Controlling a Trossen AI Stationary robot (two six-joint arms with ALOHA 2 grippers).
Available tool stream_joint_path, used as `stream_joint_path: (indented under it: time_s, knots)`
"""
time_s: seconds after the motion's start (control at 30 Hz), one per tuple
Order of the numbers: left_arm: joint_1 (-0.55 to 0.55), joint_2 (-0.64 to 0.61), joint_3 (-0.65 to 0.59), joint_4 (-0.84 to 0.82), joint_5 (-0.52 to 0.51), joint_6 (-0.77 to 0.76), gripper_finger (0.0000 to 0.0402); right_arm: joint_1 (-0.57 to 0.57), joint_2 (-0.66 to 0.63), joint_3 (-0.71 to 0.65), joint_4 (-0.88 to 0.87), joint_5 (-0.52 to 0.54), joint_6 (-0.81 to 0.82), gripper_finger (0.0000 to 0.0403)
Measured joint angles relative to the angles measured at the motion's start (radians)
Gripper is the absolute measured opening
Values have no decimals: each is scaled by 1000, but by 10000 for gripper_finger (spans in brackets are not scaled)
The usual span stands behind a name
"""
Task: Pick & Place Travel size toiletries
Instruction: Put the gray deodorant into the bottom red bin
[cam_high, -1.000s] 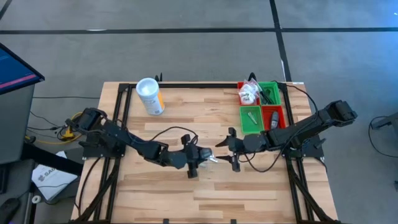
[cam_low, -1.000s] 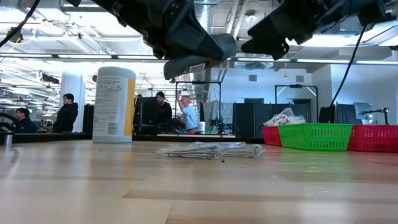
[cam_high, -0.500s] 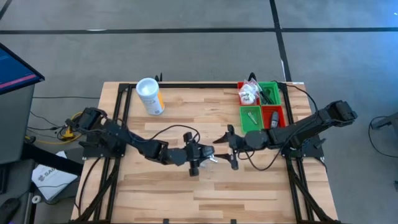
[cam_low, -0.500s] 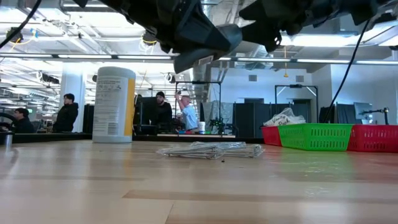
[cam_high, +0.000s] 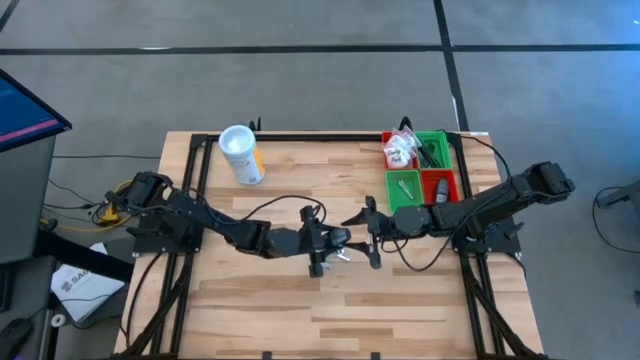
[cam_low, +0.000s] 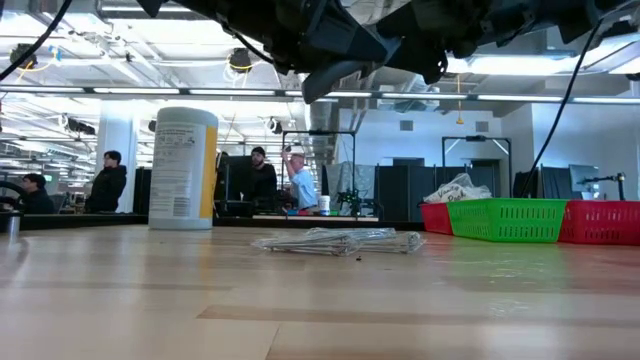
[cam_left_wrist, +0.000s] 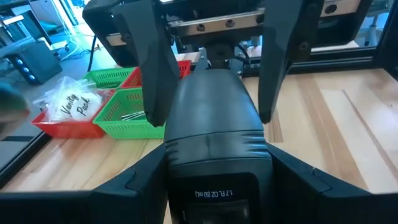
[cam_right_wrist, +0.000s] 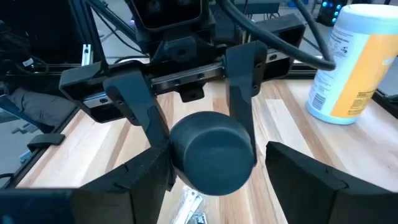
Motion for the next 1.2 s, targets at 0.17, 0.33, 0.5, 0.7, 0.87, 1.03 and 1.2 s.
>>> stream_joint_path:
  time_s: [0.17, 0.33, 0.5, 0.7, 0.87, 1.03, 1.2]
  knots:
    - [10, 0, 0, 9, 1, 1, 202, -2, 0, 0, 7, 0, 0, 250]
    - [29, 0, 0, 37, 49, 6, 202, -3, 0, 0, 45, 1, -8, 250]
    - [33, 0, 0, 56, 65, 26, 202, -3, 0, 0, 47, 0, -12, 250]
    - [33, 0, 0, 72, 65, 37, 202, 0, 0, 0, 59, -1, -52, 248]
    - [38, 0, -2, 99, 103, 49, 202, 1, 0, 0, 68, -6, -61, 230]
    - [50, 0, -2, 115, 132, 50, 202, 11, 0, 0, 92, -45, -85, 198]
    - [51, 0, -2, 125, 145, 55, 202, 11, -1, 0, 93, -46, -85, 194]
